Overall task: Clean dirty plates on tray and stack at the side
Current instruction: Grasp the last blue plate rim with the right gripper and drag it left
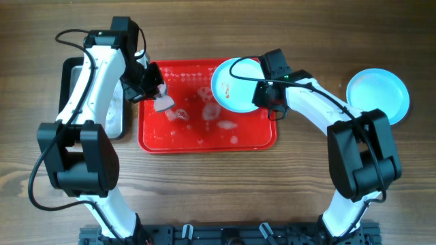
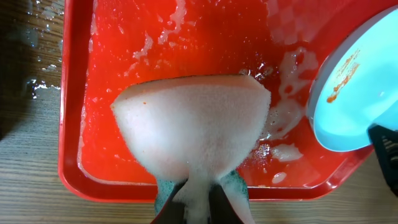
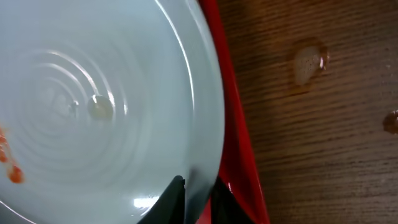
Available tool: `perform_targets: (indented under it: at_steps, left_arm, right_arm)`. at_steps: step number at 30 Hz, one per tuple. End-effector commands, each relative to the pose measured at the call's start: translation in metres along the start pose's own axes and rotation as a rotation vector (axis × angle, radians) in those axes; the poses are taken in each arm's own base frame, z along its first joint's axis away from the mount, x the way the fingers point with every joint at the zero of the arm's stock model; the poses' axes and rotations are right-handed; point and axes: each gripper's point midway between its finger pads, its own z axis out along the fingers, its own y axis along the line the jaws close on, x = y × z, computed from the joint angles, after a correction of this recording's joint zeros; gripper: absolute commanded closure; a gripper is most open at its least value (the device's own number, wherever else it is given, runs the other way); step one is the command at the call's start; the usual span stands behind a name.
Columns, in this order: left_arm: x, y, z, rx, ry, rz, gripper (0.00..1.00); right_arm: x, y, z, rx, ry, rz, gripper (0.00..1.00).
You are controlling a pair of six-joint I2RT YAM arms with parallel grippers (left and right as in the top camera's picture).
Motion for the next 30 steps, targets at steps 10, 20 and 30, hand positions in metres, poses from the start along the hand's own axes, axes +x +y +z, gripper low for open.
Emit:
perform_targets:
  at_steps: [10,20,30]
  left_arm:
    - [0.002,-0.003,0.005,-0.009,0.007,0.007,0.96]
    - [0.023,-0.017,0.011,-0.037,0.053,-0.019,0.96]
    - [0.033,-0.014,0.011,-0.067,0.086,-0.084,0.96]
  right_arm:
    - [0.051,0.068,-0.023,-0.083,0.14,-0.295,0.63]
    - [-0.014,0.055,-0.035,-0.03,-0.01,-0.353,0.57]
    - [0.01,0.058,0.021,-0.082,0.084,-0.556,0.82]
